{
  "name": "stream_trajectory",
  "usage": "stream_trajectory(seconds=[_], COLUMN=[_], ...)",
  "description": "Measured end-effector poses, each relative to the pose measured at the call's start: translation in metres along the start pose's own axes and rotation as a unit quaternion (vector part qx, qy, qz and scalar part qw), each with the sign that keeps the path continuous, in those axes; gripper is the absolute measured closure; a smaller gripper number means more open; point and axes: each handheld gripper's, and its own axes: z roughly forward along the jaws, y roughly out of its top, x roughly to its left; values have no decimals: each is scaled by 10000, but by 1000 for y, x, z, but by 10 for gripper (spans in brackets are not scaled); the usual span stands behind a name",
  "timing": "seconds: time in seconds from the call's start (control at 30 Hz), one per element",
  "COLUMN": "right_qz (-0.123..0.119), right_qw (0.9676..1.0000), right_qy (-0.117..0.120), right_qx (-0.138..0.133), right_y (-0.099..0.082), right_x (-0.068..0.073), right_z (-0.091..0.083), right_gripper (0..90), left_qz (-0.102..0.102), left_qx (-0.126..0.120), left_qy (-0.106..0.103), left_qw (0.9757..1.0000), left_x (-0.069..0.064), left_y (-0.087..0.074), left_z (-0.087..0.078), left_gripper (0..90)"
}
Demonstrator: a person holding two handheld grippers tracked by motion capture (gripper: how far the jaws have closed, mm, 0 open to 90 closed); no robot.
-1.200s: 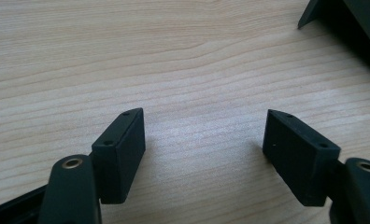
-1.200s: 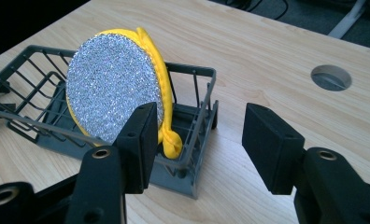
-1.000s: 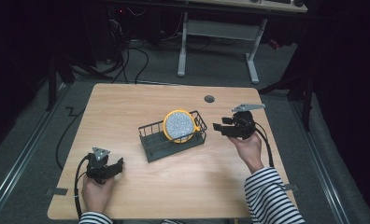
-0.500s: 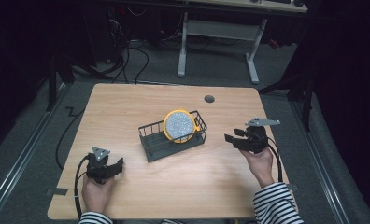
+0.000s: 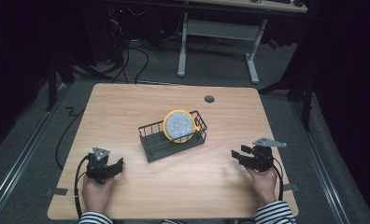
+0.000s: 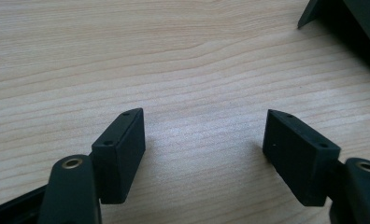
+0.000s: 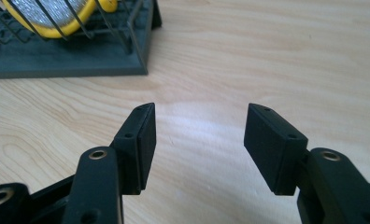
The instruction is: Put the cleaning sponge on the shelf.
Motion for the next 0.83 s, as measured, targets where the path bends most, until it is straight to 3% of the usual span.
stream_trajectory(seconds=[0.2,0.4,0.47,0.53,0.7,0.83], right_qz=[-72,-125,-104,-119,-369,-395], right_qw=[9994,9984,9982,9973,9948,9949], right_qy=[-323,-544,-585,-671,-874,-838], right_qx=[106,88,99,275,382,388], right_y=[-24,-36,-38,-39,-39,-39], right_x=[0,1,2,3,9,9], right_z=[5,9,12,15,18,18], right_gripper=[427,427,427,417,402,398], left_qz=[-1,-1,0,0,4,2], left_qx=[-3,-4,2,1,7,6], left_qy=[7,7,3,3,7,7], left_qw=[10000,10000,10000,10000,10000,10000], left_x=[0,0,0,0,0,0], left_y=[0,0,0,0,0,0], left_z=[0,0,0,0,0,0], left_gripper=[305,304,304,304,304,304])
